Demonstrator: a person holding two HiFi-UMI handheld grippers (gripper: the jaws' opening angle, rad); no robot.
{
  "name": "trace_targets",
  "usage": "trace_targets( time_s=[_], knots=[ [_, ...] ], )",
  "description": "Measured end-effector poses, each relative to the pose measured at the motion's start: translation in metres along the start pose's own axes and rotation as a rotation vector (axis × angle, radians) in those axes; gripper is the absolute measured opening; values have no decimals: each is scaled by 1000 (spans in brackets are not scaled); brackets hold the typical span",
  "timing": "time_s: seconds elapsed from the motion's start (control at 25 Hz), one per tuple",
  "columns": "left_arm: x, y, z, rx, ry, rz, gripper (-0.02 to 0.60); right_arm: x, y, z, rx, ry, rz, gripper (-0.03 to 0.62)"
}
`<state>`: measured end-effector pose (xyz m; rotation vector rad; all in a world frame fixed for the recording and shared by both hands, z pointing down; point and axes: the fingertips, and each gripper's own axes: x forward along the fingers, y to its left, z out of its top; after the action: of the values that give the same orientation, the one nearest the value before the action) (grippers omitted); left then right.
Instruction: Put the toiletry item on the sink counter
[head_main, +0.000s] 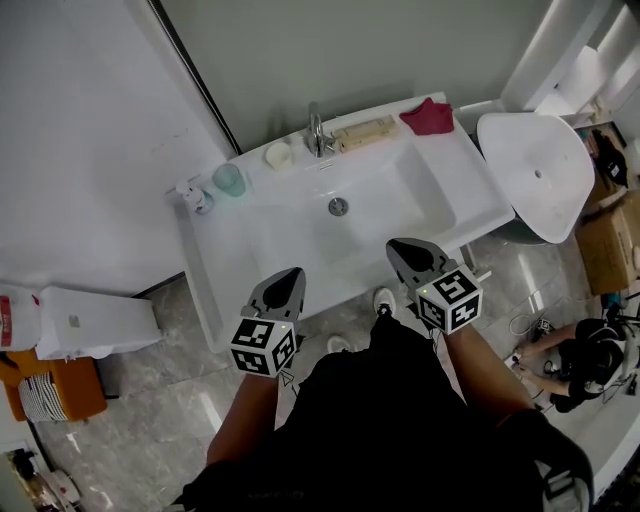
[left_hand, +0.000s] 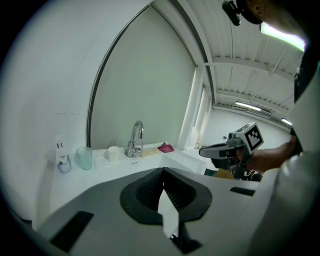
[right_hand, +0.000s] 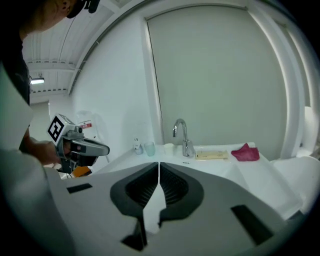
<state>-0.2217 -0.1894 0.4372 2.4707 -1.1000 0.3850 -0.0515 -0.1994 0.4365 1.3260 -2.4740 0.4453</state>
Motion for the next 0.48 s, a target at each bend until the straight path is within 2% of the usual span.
trace_targets(
  time_s=[0.32, 0.48],
  knots=[
    [3, 18, 13, -11, -8, 91, 5, 32, -61, 4, -233, 87, -12, 5],
    [14, 24, 19, -15, -7, 134, 5, 57, -97, -8, -240, 136, -7, 5]
  ],
)
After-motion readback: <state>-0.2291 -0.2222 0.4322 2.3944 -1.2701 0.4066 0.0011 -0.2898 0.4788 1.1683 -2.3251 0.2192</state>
